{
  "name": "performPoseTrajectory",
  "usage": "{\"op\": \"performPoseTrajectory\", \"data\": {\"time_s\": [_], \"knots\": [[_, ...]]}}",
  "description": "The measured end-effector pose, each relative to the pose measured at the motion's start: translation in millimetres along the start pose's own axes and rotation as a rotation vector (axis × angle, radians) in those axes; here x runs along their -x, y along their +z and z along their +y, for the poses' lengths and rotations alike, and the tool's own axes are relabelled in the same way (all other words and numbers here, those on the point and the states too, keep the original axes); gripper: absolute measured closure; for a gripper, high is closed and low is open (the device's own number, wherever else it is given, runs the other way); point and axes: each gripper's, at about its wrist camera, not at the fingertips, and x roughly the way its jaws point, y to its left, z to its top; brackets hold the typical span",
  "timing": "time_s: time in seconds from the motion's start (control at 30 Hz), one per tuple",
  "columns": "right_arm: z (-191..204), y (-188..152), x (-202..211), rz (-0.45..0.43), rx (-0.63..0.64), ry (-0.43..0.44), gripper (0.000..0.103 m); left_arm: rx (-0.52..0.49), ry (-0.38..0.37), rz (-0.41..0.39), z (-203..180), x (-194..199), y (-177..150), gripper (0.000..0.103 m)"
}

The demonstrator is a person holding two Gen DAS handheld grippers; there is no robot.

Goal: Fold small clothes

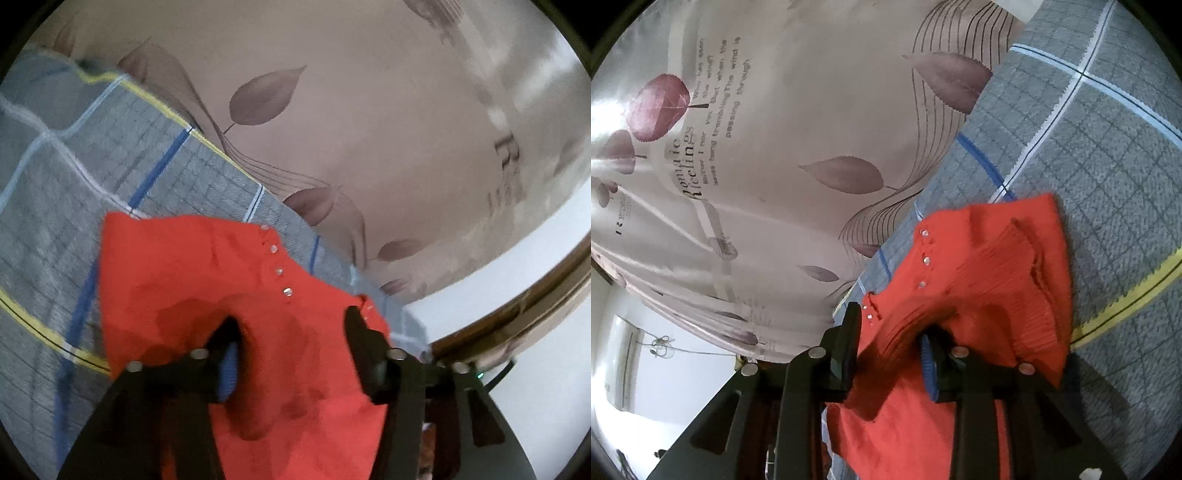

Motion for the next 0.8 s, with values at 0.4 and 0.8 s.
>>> {"op": "performPoseTrajectory", "data": {"time_s": [0.4,0.8], "knots": [[-19.4,8.3,24.2,-0.144,-0.101,0.099,0.058,0.107,-0.153,0.026,-0.2,1.4,7.7,0.026],[-8.9,-10.1,41.4,-0.110,-0.058,0.121,0.055,0.091,-0.118,-0.115,3.3,28.4,31.4,0.026]]}}
